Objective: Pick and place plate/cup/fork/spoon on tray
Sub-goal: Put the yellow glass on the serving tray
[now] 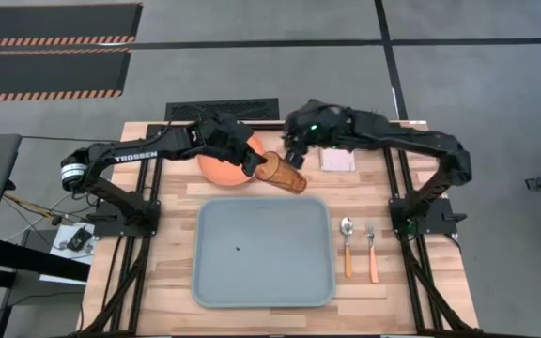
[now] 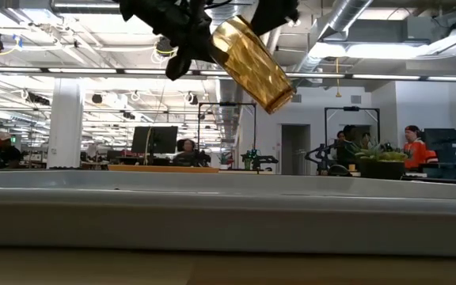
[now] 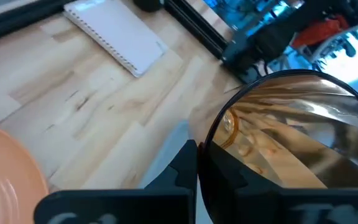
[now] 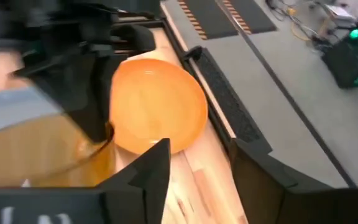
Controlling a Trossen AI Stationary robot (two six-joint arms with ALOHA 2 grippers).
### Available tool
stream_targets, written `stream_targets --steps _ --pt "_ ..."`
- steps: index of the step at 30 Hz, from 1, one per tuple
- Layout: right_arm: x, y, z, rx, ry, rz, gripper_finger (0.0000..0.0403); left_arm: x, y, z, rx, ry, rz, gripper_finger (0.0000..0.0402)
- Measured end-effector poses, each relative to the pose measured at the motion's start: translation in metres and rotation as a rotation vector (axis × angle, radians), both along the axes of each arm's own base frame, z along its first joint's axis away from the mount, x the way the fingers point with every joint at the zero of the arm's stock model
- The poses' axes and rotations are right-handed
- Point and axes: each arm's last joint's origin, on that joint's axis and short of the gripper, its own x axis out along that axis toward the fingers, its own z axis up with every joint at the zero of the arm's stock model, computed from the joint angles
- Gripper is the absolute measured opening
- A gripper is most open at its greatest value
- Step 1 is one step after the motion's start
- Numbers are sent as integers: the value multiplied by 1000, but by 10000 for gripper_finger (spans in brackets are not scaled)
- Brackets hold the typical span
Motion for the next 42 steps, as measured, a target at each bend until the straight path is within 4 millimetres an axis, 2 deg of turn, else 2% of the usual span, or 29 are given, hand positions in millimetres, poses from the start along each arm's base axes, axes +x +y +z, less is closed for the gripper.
stream_targets --steps 3,6,10,17,21,27,34,42 --pt "-22 2 13 9 9 30 201 -2 -2 1 -25 1 -49 0" --pt "-49 8 26 27 25 29 202 -12 -14 1 -51 75 -95 0" --pt "-84 16 38 78 32 -8 192 -39 -37 9 -22 218 -85 0" --pt "-134 30 48 197 49 -67 175 -88 -75 21 58 441 48 0" --pt "-164 46 55 281 25 -51 172 -103 -81 19 105 537 113 0" --pt "-210 68 67 385 -119 -58 171 -106 -82 8 102 600 103 0" --pt "-231 83 68 407 -172 -81 171 -113 -85 -19 61 678 87 0" --pt "-235 95 64 362 -160 -84 171 -113 -87 -22 78 632 122 0"
